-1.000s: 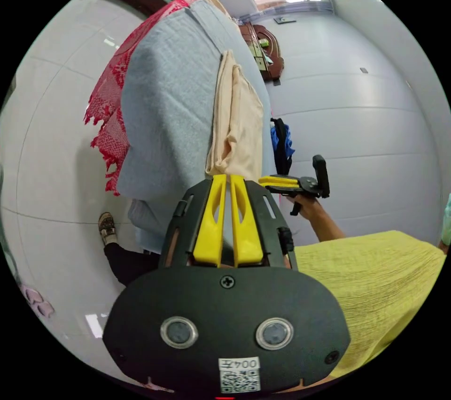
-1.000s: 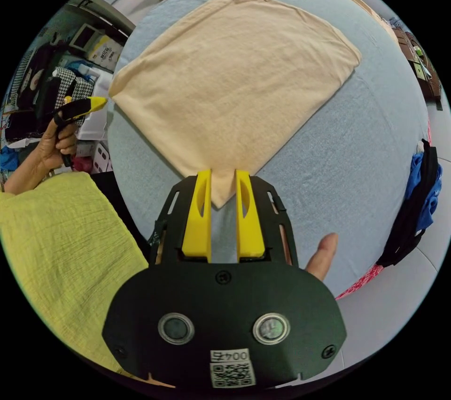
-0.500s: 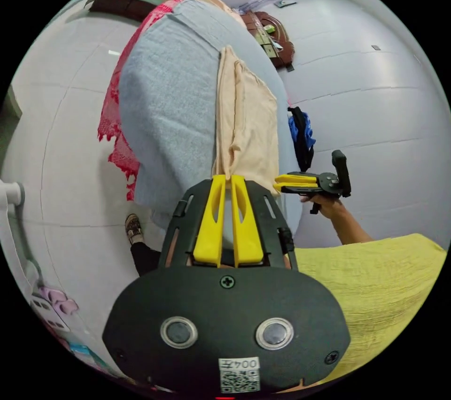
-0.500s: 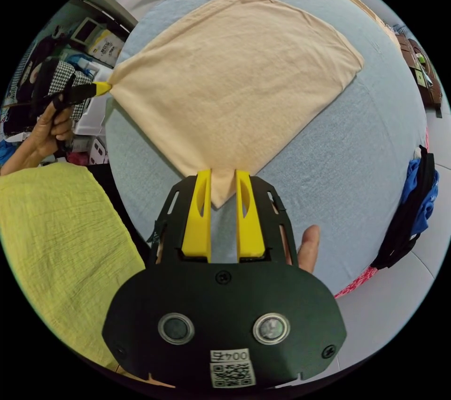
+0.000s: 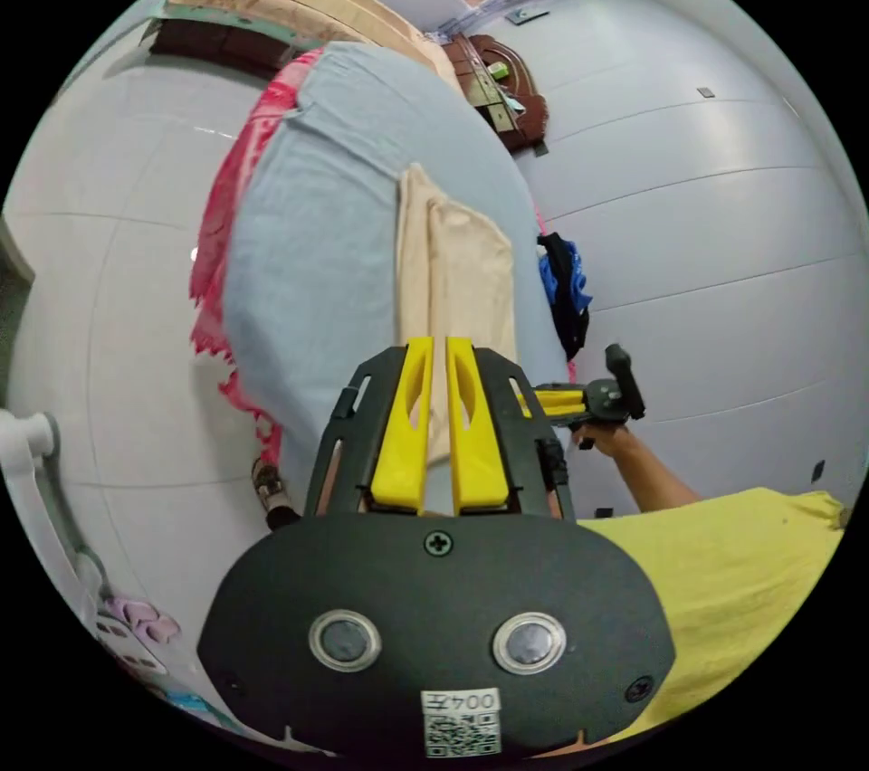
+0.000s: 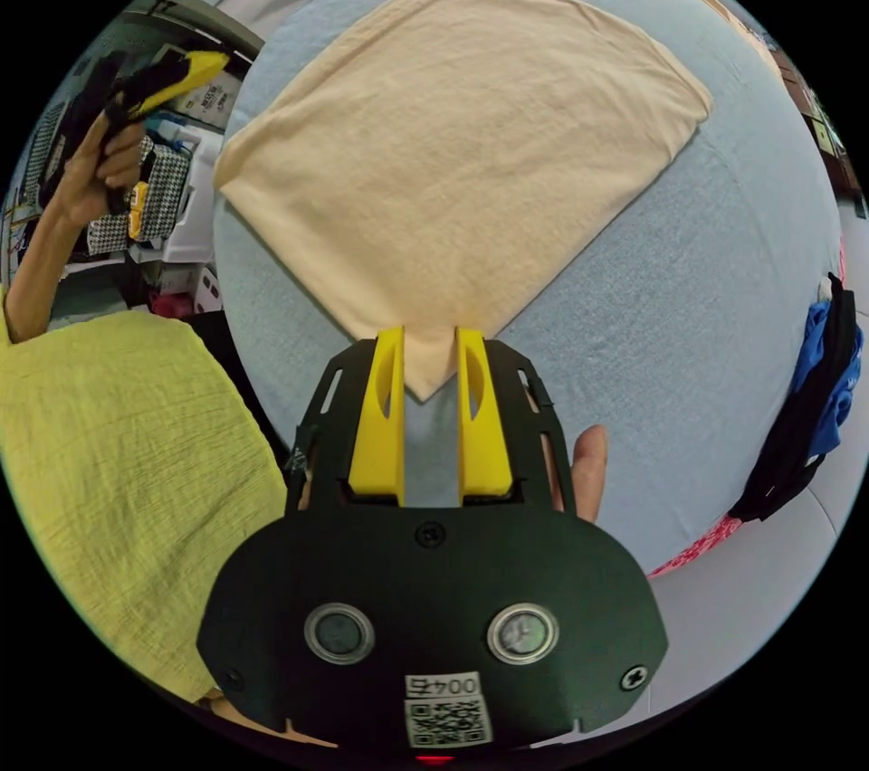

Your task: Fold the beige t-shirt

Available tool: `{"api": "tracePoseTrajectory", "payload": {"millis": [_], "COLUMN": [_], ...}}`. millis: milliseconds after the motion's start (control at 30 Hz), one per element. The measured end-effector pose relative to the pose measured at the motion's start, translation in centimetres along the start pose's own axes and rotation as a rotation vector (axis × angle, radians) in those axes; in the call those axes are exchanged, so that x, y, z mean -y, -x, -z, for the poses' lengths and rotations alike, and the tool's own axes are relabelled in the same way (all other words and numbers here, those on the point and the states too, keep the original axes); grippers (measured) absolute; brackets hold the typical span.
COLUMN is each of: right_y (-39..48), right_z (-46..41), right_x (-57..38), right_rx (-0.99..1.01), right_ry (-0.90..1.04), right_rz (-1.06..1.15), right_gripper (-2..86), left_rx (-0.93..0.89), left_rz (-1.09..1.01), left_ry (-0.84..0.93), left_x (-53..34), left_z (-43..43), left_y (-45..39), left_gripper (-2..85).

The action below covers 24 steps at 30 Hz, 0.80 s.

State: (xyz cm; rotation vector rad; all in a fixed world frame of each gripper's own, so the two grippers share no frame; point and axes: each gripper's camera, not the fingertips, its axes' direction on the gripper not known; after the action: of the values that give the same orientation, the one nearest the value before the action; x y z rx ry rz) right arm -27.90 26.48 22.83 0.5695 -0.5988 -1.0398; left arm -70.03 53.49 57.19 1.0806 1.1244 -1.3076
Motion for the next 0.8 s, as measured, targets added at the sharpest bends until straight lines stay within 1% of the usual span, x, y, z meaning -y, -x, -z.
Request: {"api": "tracePoseTrajectory", "payload": {"millis": [33, 100, 233, 300, 500, 733, 800], "right_y": [-0.3, -0.6, -0.8, -1.0, -2.2, -3.4, -3.5], "right_z": [0.0, 0.1, 0.0, 0.0, 0.1, 0.4, 0.4], "right_x": [-0.2, -0.6, -1.5, -1.7, -2.2, -3.0, -3.3], "right_rx": [0.019, 0.038, 0.019, 0.017, 0.026, 0.044, 0.046], "right_ry": [-0.005, -0.016, -0.032, -0.031, -0.022, -0.027, -0.031], "right_rz": [-0.007, -0.019, -0.020, -0.023, -0.043, -0.067, -0.069], "right_gripper": [10.0, 10.6, 10.9, 10.8, 8.8, 7.5, 7.5], "left_rx": [-0.024, -0.067, -0.036, 0.021, 0.158, 0.139, 0.185], "left_rz": [-0.003, -0.006, 0.008, -0.001, 0.001, 0.023, -0.019], "left_ry": [0.011, 0.083, 0.156, 0.181, 0.232, 0.185, 0.229], "left_x": [1.6, 7.8, 14.8, 18.0, 22.5, 24.9, 25.1], "left_z": [-0.9, -4.9, -10.0, -12.1, -15.2, -15.1, -15.5], "left_y": [-0.1, -0.2, -0.2, -0.6, -0.4, 0.2, 0.1], "left_gripper": [4.7, 6.3, 7.3, 7.6, 7.2, 7.1, 7.1]}}
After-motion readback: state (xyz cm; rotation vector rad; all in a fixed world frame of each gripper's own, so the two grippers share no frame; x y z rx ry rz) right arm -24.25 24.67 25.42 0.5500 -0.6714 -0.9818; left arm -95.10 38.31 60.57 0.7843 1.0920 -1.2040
